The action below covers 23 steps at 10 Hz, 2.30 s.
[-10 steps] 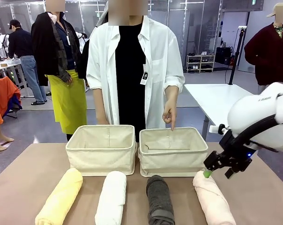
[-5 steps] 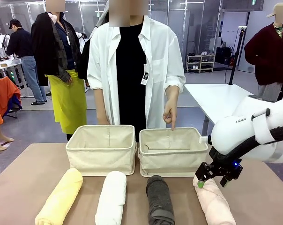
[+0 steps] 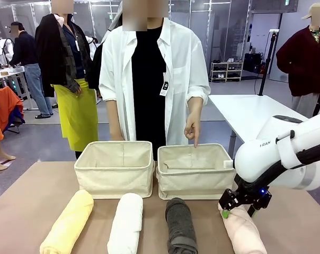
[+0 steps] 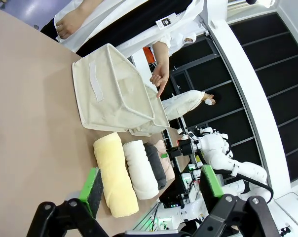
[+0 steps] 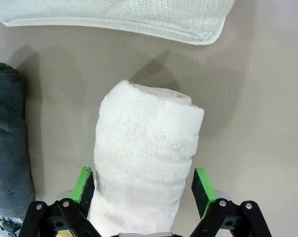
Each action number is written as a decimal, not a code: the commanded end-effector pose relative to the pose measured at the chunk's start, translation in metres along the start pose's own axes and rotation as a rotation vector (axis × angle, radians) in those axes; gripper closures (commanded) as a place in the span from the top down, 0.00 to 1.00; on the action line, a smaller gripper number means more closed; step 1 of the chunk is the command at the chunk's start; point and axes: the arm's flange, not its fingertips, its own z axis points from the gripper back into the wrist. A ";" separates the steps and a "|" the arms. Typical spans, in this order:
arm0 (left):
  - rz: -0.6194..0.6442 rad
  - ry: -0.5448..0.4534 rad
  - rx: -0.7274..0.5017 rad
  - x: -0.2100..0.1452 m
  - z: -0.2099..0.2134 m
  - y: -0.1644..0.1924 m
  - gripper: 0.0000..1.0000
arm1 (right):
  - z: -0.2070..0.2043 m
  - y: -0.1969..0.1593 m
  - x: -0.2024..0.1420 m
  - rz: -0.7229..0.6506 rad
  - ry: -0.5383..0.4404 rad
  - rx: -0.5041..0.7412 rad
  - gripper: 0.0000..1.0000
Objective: Divide the towels into two baskets.
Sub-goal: Pick up one hotel-folded towel and place it in the Fabric basket indicated by the person.
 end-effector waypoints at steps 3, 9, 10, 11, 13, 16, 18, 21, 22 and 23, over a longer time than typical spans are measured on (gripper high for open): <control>-0.001 -0.006 -0.008 -0.001 0.003 -0.001 1.00 | -0.015 0.008 -0.017 -0.025 0.009 -0.022 0.88; -0.001 -0.006 -0.008 -0.001 0.003 -0.001 1.00 | -0.003 0.003 -0.020 -0.039 0.000 -0.016 0.29; -0.001 -0.006 -0.008 -0.001 0.003 -0.001 1.00 | 0.009 0.002 -0.019 -0.031 0.004 0.011 0.29; -0.001 -0.006 -0.008 -0.001 0.003 -0.001 1.00 | 0.027 0.003 -0.017 0.002 -0.008 0.020 0.29; -0.001 -0.006 -0.008 -0.001 0.003 -0.001 1.00 | 0.068 0.018 -0.005 0.140 -0.078 -0.027 0.29; -0.001 -0.006 -0.008 -0.001 0.003 -0.001 1.00 | 0.136 0.052 0.011 0.578 -0.130 -0.044 0.29; -0.001 -0.006 -0.008 -0.001 0.003 -0.001 1.00 | 0.160 0.069 0.013 0.871 -0.136 -0.146 0.29; -0.001 -0.006 -0.008 -0.001 0.003 -0.001 1.00 | 0.166 0.094 0.004 1.234 -0.110 -0.219 0.29; -0.001 -0.006 -0.008 -0.001 0.003 -0.001 1.00 | 0.165 0.098 0.001 1.216 -0.125 -0.200 0.29; -0.001 -0.006 -0.008 -0.001 0.003 -0.001 1.00 | 0.167 0.098 -0.006 1.156 -0.188 -0.118 0.29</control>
